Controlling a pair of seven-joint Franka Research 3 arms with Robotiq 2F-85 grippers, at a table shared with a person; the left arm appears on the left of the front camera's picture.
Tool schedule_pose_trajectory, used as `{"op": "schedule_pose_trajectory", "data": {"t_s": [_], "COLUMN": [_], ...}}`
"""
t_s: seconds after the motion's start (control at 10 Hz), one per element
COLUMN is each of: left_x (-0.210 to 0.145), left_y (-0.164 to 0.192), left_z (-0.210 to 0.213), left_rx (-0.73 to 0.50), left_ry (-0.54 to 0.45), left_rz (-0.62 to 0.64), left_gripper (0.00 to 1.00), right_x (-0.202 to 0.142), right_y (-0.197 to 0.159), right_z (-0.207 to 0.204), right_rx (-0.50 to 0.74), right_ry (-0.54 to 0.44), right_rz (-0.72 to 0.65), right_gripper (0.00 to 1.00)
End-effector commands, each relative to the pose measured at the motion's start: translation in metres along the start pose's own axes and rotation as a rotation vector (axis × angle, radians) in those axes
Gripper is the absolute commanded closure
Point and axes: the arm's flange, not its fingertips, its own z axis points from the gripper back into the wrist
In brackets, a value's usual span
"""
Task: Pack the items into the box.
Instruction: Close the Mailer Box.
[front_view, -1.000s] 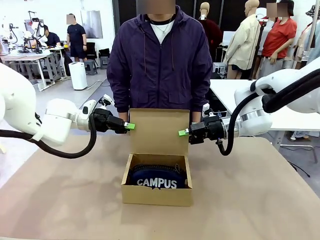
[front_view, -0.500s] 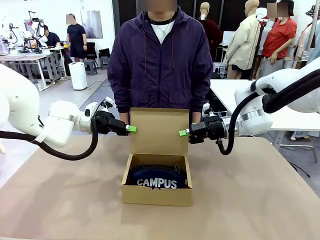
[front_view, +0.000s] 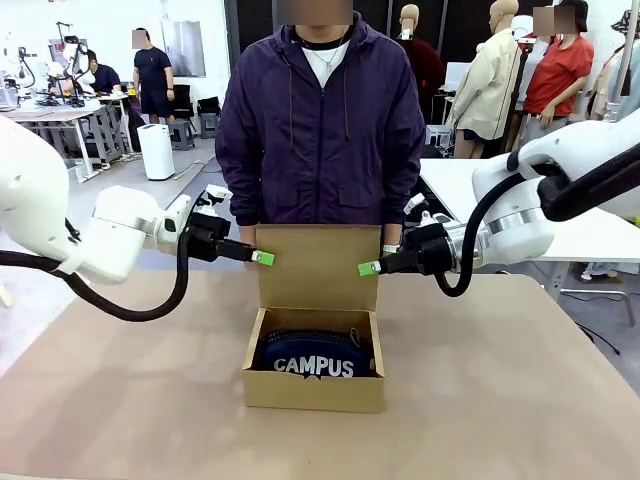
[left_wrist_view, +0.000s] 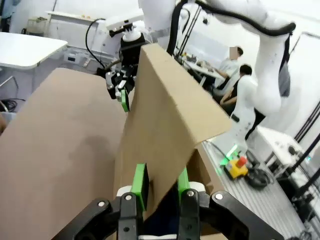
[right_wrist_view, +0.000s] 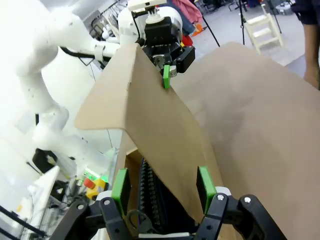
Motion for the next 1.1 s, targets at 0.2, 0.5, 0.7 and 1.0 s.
{"op": "schedule_pose_trajectory", "data": {"t_s": [0.2,0.5,0.7,1.0], "left_x": [-0.016,-0.024,-0.030,-0.037], "left_y": [-0.047,-0.056,-0.060,-0.091], "left_z": [-0.012,-0.022,-0.023,-0.008], "left_rx": [0.044,0.063,0.036,-0.017], "left_ry": [0.094,0.141,0.182,0.234], "left_rz": [-0.151,-0.137,-0.092,-0.132], "left_gripper": [0.67,0.67,0.00,0.00], "right_x": [-0.031,-0.050,-0.057,-0.067], "right_y": [0.047,0.064,0.069,0.077], "right_z": [-0.019,-0.034,-0.033,-0.004], "right_rx": [-0.109,-0.157,-0.166,-0.215], "right_ry": [-0.004,0.029,0.036,0.044], "right_rz": [0.208,0.253,0.232,0.218], "right_gripper": [0.29,0.29,0.00,0.00]}}
